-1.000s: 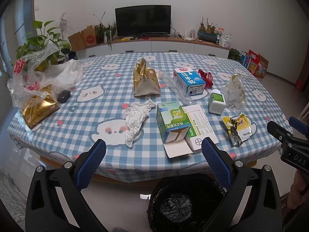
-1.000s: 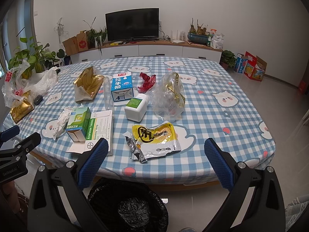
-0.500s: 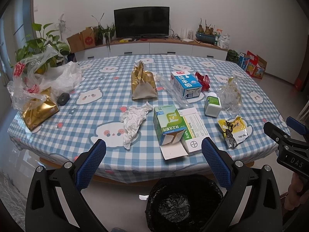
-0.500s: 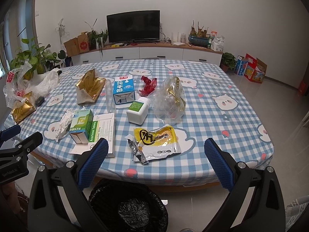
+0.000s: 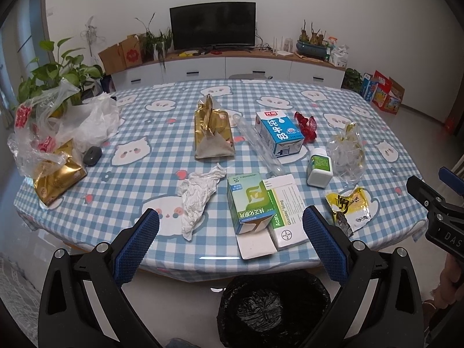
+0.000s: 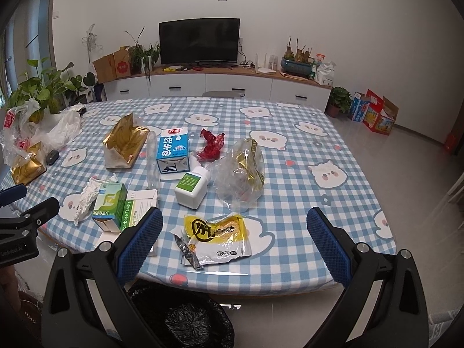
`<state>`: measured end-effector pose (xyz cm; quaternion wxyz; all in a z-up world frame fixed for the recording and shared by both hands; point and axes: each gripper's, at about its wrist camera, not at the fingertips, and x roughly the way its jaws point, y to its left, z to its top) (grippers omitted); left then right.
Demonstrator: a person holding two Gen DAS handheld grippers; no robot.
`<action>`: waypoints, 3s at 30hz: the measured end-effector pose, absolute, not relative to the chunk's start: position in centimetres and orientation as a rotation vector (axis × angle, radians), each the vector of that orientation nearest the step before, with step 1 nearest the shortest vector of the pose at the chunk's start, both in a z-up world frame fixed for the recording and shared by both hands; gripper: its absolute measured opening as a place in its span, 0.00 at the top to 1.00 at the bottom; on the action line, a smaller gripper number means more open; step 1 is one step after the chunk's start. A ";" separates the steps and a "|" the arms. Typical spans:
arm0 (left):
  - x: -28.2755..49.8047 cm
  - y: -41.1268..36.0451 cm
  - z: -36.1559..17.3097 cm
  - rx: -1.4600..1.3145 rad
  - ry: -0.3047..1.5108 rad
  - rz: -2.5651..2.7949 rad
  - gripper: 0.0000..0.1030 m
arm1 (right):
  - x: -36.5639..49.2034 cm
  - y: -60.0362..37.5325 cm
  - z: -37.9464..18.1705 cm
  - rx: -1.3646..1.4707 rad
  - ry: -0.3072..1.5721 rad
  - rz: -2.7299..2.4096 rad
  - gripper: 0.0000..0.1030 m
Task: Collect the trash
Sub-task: 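Grasp the green medicine box with the left tool while the right tool grasps the yellow snack wrapper, then lift the green box and yellow wrapper and carry both over the black trash bin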
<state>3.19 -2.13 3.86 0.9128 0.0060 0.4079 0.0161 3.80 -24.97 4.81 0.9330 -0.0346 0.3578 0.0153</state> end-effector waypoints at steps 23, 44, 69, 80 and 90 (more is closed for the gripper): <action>13.0 -2.8 -5.2 0.036 1.020 0.062 0.14 | 11.4 -24.1 -6.1 -0.030 0.948 0.078 0.07; 13.4 -2.6 -6.0 -0.002 1.050 0.003 0.43 | 12.5 -23.1 -8.5 -0.015 1.007 0.087 0.26; 13.2 -2.4 -6.0 -0.002 1.037 0.006 0.49 | 12.1 -22.9 -8.4 -0.016 1.009 0.101 0.70; 12.1 -1.8 -4.6 -0.013 1.017 -0.002 0.49 | 11.3 -23.2 -7.2 0.007 0.998 0.097 0.74; 10.3 -2.2 -1.9 -0.006 0.987 -0.011 0.50 | 10.0 -23.2 -4.7 0.020 0.975 0.091 0.75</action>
